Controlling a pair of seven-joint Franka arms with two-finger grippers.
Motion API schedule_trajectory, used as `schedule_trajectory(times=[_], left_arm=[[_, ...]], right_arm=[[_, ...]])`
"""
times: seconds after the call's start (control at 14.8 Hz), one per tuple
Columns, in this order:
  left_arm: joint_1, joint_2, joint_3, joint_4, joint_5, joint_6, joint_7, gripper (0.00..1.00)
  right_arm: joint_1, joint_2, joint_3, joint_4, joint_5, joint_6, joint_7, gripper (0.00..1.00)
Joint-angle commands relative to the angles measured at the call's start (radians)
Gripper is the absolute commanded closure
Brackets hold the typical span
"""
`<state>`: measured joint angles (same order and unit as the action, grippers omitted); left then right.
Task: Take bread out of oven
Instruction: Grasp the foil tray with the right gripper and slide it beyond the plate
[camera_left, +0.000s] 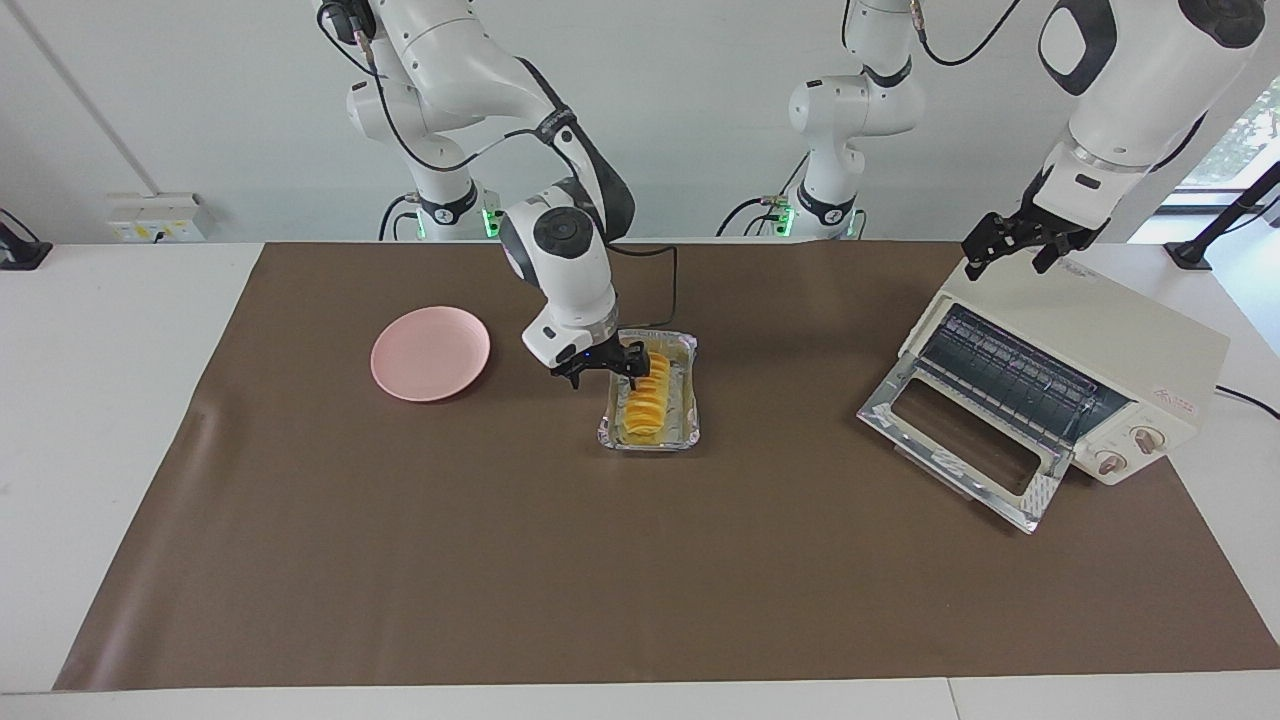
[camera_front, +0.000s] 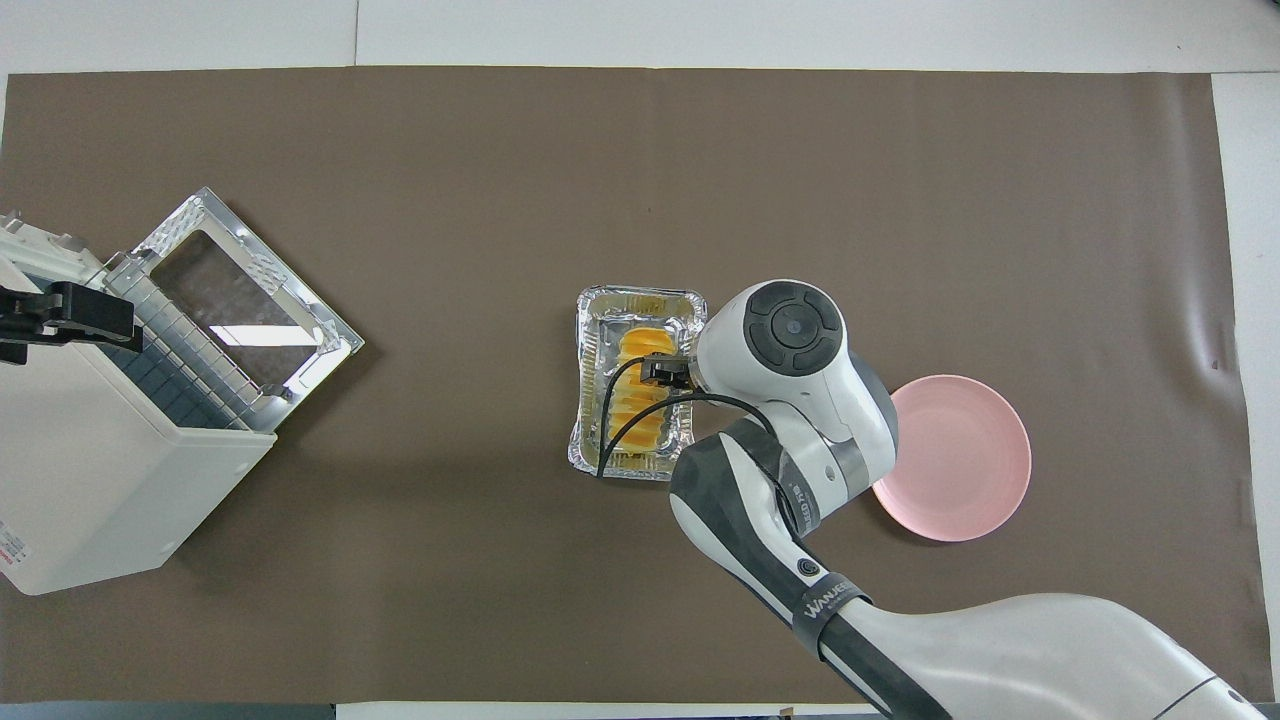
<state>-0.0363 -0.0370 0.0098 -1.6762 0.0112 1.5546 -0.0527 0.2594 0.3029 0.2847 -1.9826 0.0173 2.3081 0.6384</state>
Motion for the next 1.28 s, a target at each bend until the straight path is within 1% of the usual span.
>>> schedule_trajectory(times=[0.0,0.13,0.2,0.27,0.4,0.47,0.54,0.74,0.88,0.94,1.08,1.15,1.21], left_arm=[[-0.031,0.035,0.006,0.032,-0.02,-0.007,-0.007,0.0],[-0.033,0.028,0.007,0.018,-0.02,-0.007,-0.001,0.0],[-0.031,0.017,0.007,0.009,-0.02,-0.004,0.001,0.0],[-0.03,0.017,0.007,0.01,-0.02,-0.001,0.001,0.0],[-0.031,0.014,0.007,0.013,-0.019,0.005,-0.006,0.0],[-0.031,0.008,0.009,0.013,-0.019,0.007,-0.007,0.0],[-0.025,0.005,0.009,0.013,-0.019,0.005,-0.007,0.0],[-0.019,-0.007,0.013,0.015,-0.019,0.004,-0.007,0.0],[-0.019,-0.011,0.013,0.015,-0.019,0.004,-0.007,0.0],[-0.019,-0.011,0.013,0.015,-0.019,0.004,-0.007,0.0],[-0.019,-0.011,0.013,0.015,-0.019,0.004,-0.007,0.0],[-0.019,-0.012,0.013,0.015,-0.019,0.004,-0.009,0.0],[-0.019,-0.011,0.013,0.015,-0.019,0.004,-0.007,0.0]], right_arm=[[-0.003,-0.01,0.002,-0.047,0.007,0.042,0.015,0.16],[-0.003,-0.008,0.002,-0.067,0.007,0.05,0.015,0.16],[-0.003,-0.007,0.002,-0.071,0.007,0.063,0.015,0.18],[-0.002,-0.007,0.002,-0.076,0.007,0.08,0.017,0.27],[-0.002,-0.005,0.002,-0.078,0.007,0.085,0.043,0.67],[-0.002,-0.005,0.002,-0.076,0.007,0.088,0.047,0.92],[-0.002,-0.005,0.002,-0.076,0.007,0.091,0.044,1.0],[-0.006,-0.001,0.001,-0.059,0.007,0.093,0.037,1.0],[-0.04,-0.002,-0.001,-0.009,0.007,0.085,0.031,1.0],[-0.083,-0.004,0.001,0.026,0.007,0.067,0.003,1.0],[-0.159,-0.001,0.002,0.103,0.007,-0.005,-0.124,1.0],[-0.198,0.002,0.002,0.126,0.012,-0.028,-0.169,1.0],[-0.245,0.011,0.002,0.13,0.01,-0.027,-0.195,1.0]])
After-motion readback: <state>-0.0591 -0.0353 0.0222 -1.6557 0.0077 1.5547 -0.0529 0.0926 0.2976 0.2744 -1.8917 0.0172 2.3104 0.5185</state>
